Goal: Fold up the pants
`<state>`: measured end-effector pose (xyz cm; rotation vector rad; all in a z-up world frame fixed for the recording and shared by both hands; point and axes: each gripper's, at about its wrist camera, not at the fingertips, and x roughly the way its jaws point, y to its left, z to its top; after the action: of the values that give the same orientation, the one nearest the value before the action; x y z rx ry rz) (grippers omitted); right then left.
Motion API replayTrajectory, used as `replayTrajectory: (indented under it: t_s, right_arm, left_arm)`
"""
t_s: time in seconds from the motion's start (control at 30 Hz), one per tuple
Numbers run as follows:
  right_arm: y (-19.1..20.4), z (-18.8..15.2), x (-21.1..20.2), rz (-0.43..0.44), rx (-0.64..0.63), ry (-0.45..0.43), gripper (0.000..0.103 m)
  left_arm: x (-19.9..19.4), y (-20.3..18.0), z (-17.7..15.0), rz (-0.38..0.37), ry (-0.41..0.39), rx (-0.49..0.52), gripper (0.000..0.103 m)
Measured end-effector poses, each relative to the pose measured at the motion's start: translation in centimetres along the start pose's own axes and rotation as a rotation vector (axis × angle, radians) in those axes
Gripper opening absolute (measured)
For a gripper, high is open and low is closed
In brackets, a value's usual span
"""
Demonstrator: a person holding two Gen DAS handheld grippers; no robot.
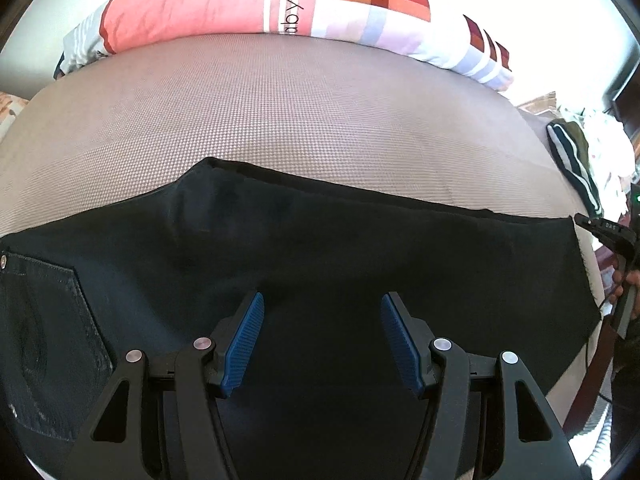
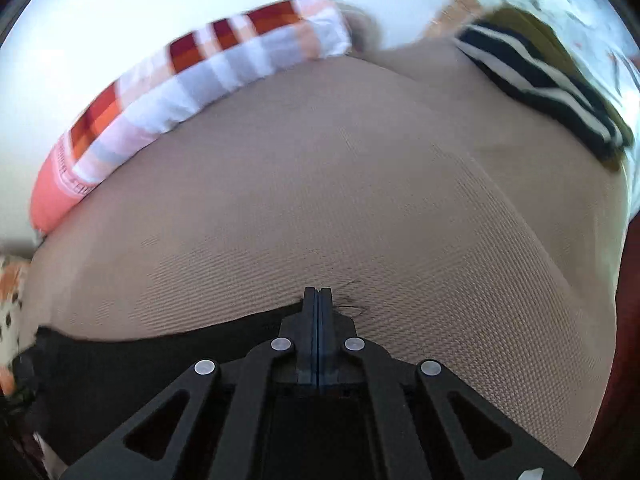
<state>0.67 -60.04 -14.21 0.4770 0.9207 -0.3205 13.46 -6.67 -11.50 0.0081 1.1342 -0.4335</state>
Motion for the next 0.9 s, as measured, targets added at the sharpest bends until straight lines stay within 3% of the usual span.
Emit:
replayTrajectory:
  t_s: [0.03,0.1,0.23,0.33,0.53,0.73,0.9]
  right_arm:
    - [-0.5,0.1,0.1,0.009,0.03,0.008,0.007]
    - [-1.8,0.2,-0.4,0.048,0.102,0.011,0.006]
    - [-3.0,-0.3,-3.2,0.037,0.133,-0.001,0.013]
    - [-3.6,-2.2,-6.0,0.035,0.141,0.01,0.025]
    - [-3.7,-7.7,-8.1,0.046,0.139,0.093,0.026]
    - [1.6,-8.8,-6.7,0.114,0.023,0.141,0.026]
    - [10.8,-6.8,-3.9,0.252,-0.171,0.193,0.026]
  left_arm:
    - [0.1,0.1,0.1,0.002,0.0,0.001,0.062]
    - [0.3,0.2,0.1,0.01,0.0,0.01,0.062]
    - [0.7,0.3,0.2,0.019,-0.012,0.029,0.062]
    - [0.8,0.3,0.2,0.019,-0.016,0.039,0.062]
    - [0.0,0.8,0.3,-0.017,-0.025,0.009,0.062]
    - [-2.9,1.4,0.4,0.017,-0.101,0.039,0.062]
    - [-4.8,4.0,0.1,0.063,-0.141,0.027,0.062]
